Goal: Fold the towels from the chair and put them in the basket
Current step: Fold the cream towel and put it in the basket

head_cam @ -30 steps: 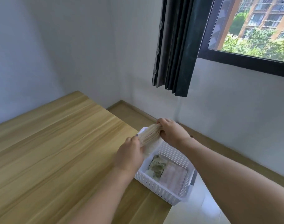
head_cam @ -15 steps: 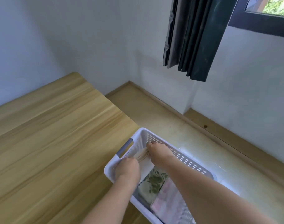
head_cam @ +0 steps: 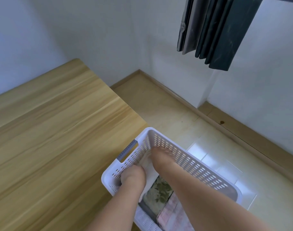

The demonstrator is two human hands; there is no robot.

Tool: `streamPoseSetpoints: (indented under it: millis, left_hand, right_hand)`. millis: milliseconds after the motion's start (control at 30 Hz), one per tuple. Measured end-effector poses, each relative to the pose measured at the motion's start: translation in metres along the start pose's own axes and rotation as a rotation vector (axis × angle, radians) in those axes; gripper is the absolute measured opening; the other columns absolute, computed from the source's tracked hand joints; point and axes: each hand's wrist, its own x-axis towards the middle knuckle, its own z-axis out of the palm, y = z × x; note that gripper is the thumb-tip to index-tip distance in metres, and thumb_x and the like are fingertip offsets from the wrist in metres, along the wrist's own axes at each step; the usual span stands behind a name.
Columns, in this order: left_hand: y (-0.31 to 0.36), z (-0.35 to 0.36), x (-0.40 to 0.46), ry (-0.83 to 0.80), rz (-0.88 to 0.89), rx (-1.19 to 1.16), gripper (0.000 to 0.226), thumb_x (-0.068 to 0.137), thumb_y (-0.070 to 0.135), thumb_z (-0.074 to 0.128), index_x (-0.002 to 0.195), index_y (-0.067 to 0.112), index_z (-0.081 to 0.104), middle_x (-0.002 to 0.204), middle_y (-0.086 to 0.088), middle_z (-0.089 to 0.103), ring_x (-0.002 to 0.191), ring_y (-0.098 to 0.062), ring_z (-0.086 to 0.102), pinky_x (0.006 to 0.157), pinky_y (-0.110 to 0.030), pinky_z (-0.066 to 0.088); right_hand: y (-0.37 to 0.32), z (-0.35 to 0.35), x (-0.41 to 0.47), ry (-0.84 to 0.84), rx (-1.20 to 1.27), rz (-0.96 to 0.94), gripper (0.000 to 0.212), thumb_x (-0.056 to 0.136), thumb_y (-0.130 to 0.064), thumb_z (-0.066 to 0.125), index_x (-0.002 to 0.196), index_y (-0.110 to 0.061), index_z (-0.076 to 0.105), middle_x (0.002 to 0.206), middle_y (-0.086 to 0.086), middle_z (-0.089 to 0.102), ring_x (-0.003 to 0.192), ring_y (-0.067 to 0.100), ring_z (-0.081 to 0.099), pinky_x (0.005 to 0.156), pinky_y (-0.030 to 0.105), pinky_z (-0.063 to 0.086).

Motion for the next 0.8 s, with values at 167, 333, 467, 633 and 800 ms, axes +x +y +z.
streamPoseSetpoints:
  millis: [167, 333, 467, 633, 800]
  left_hand:
    - [0.001, 0.004, 0.013, 0.017, -0.014, -0.006, 0.042, 0.092, 0.001, 0.052, 0.133, 0.006, 0.052, 0.136, -0.013, 0.053, 0.124, -0.029, 0.052, 0.096, -0.039, 0.046]
    - [0.001, 0.006, 0.011, 0.081, -0.004, 0.025, 0.037, 0.092, 0.001, 0.051, 0.128, 0.007, 0.056, 0.132, -0.010, 0.057, 0.121, -0.028, 0.055, 0.094, -0.038, 0.047]
    - [-0.001, -0.001, -0.020, 0.202, 0.003, 0.199, 0.034, 0.085, -0.005, 0.056, 0.115, 0.008, 0.065, 0.116, -0.007, 0.065, 0.106, -0.027, 0.063, 0.079, -0.035, 0.053]
    - [-0.023, -0.023, -0.081, 0.304, 0.077, 0.181, 0.035, 0.082, -0.004, 0.057, 0.112, 0.012, 0.064, 0.117, -0.003, 0.064, 0.106, -0.024, 0.063, 0.067, -0.029, 0.044]
    - [-0.059, -0.037, -0.146, 0.693, 0.269, 0.157, 0.025, 0.094, 0.009, 0.046, 0.118, 0.011, 0.052, 0.119, -0.007, 0.058, 0.112, -0.027, 0.055, 0.086, -0.036, 0.047]
  right_hand:
    - [-0.004, 0.004, 0.014, -0.066, 0.049, 0.039, 0.041, 0.094, 0.001, 0.046, 0.135, -0.001, 0.044, 0.135, 0.018, 0.049, 0.121, 0.034, 0.053, 0.093, 0.039, 0.047]
    - [-0.006, -0.002, 0.008, -0.073, 0.041, 0.043, 0.043, 0.094, -0.001, 0.048, 0.137, 0.000, 0.042, 0.139, 0.021, 0.044, 0.128, 0.036, 0.047, 0.100, 0.039, 0.042]
    - [0.006, -0.018, -0.033, 0.062, 0.172, -0.017, 0.029, 0.094, -0.001, 0.043, 0.122, 0.000, 0.053, 0.121, 0.016, 0.059, 0.112, 0.032, 0.059, 0.086, 0.034, 0.047]
    - [0.025, -0.052, -0.108, 0.257, 0.248, -0.053, 0.022, 0.090, -0.001, 0.043, 0.111, -0.003, 0.049, 0.107, 0.016, 0.062, 0.095, 0.034, 0.061, 0.068, 0.034, 0.045]
    - [0.022, -0.076, -0.180, 0.421, 0.325, -0.119, 0.034, 0.094, -0.012, 0.046, 0.127, -0.006, 0.047, 0.124, 0.012, 0.054, 0.110, 0.031, 0.054, 0.077, 0.032, 0.041]
